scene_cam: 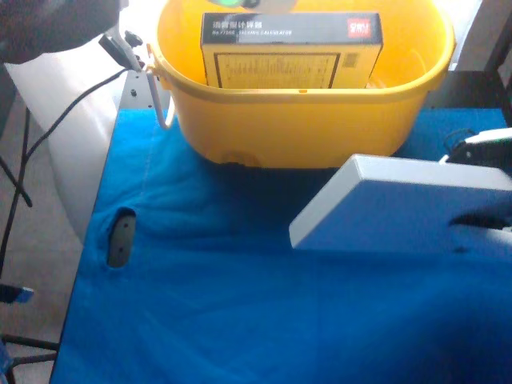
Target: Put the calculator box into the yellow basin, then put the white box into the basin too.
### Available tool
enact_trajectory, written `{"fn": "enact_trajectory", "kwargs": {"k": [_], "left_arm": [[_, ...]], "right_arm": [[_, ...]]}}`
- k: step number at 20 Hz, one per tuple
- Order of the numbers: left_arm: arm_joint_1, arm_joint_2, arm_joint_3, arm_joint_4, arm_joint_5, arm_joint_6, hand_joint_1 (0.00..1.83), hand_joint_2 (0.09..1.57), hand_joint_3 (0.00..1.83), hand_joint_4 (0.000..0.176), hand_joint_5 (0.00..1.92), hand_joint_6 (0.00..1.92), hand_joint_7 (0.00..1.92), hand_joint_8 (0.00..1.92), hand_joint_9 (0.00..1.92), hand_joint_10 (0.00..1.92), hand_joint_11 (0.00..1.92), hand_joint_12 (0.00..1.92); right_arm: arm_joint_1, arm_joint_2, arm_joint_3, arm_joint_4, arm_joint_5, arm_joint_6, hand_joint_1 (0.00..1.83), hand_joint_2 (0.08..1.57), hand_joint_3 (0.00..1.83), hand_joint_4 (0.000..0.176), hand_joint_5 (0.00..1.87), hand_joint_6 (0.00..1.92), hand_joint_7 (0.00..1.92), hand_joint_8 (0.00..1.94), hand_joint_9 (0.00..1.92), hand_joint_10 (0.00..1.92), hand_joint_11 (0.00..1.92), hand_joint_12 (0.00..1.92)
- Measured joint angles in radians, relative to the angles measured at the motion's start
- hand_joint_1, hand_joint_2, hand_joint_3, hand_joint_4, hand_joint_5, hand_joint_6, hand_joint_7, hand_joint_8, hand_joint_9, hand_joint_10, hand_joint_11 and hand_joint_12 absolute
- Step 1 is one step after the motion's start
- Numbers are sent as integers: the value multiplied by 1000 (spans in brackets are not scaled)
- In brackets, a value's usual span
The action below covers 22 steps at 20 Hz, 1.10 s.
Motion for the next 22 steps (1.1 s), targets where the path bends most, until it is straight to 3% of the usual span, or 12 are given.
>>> {"fn": "enact_trajectory", "kwargs": {"k": [1, 3, 4, 5, 6, 8, 10, 11, 15, 17, 20, 22], "left_arm": [[0, 26, -25, -17, -28, 2, 789, 960, 5, 115, 319, 6, 237, 7, 113, 72, 0, 648], [1, 68, -69, -35, -92, 3, 733, 1018, 15, 86, 321, 2, 262, 5, 155, 59, 0, 764], [1, 96, -92, -42, -130, 3, 695, 1016, 5, 89, 398, 14, 342, 9, 262, 63, 0, 948], [1, 127, -120, -57, -174, 3, 650, 1062, 14, 81, 418, 14, 320, 2, 280, 52, 0, 1033], [0, 162, -150, -63, -224, 3, 657, 1080, 12, 80, 444, 20, 332, 6, 303, 52, 0, 1093], [-9, 208, -192, -63, -291, 3, 654, 1090, 8, 47, 493, 31, 360, 13, 369, 68, 0, 1095], [-12, 259, -236, -65, -363, 4, 612, 1157, 3, 22, 501, 21, 445, 21, 436, 136, 0, 1306], [-12, 280, -255, -65, -397, 3, 520, 1185, 7, 0, 436, 4, 425, 7, 410, 138, 0, 1307], [-10, 342, -314, -67, -495, 3, 506, 1241, 11, 0, 318, 0, 355, 0, 364, 123, 0, 1209], [-10, 363, -341, -60, -537, 7, 643, 1207, 0, 0, 430, 40, 439, 27, 429, 164, 0, 1391], [-1, 390, -360, -84, -550, 32, 649, 1162, 0, 0, 487, 25, 543, 36, 307, 647, 0, 1528], [35, 423, -393, -104, -590, 55, 650, 1165, 0, 0, 478, 14, 552, 40, 275, 751, 0, 1511]], "right_arm": [[16, 7, 0, 0, -3, 0, 1367, 1129, 2, 0, 911, 1087, 922, 1036, 895, 1236, 776, 1313], [21, 30, -5, 0, -36, 0, 1365, 1139, 0, 0, 906, 1107, 883, 1075, 880, 1240, 760, 1225], [21, 42, -10, 0, -52, 0, 1367, 1132, 0, 0, 924, 1053, 888, 1086, 899, 1233, 793, 1231], [21, 55, -16, 0, -72, 0, 1236, 1147, 1, 0, 946, 1025, 885, 1168, 900, 1042, 832, 1243], [21, 62, -18, 0, -92, 0, 1342, 1133, 0, 0, 938, 971, 921, 1078, 884, 1246, 808, 1269], [24, 71, -18, 0, -100, 0, 1236, 1136, 0, 0, 933, 924, 970, 1180, 898, 1127, 777, 1528], [38, 85, -25, 0, -99, 0, 1220, 1129, 0, 0, 975, 926, 959, 1121, 905, 1112, 774, 1551], [40, 103, -30, 0, -102, 0, 1211, 1134, 2, 14, 941, 1015, 960, 1085, 907, 1107, 775, 1548], [41, 171, -51, 0, -116, -21, 1211, 1134, 0, 13, 958, 978, 947, 1114, 907, 1108, 774, 1554], [41, 185, -53, 0, -115, -22, 1209, 1136, 1, 18, 937, 1027, 955, 1088, 907, 1106, 774, 1550], [42, 201, -53, 0, -116, -23, 1209, 1136, 1, 18, 938, 1024, 956, 1086, 907, 1106, 774, 1550], [59, 202, -39, 0, -114, -24, 1213, 1131, 0, 12, 967, 960, 950, 1113, 906, 1109, 773, 1555]]}}
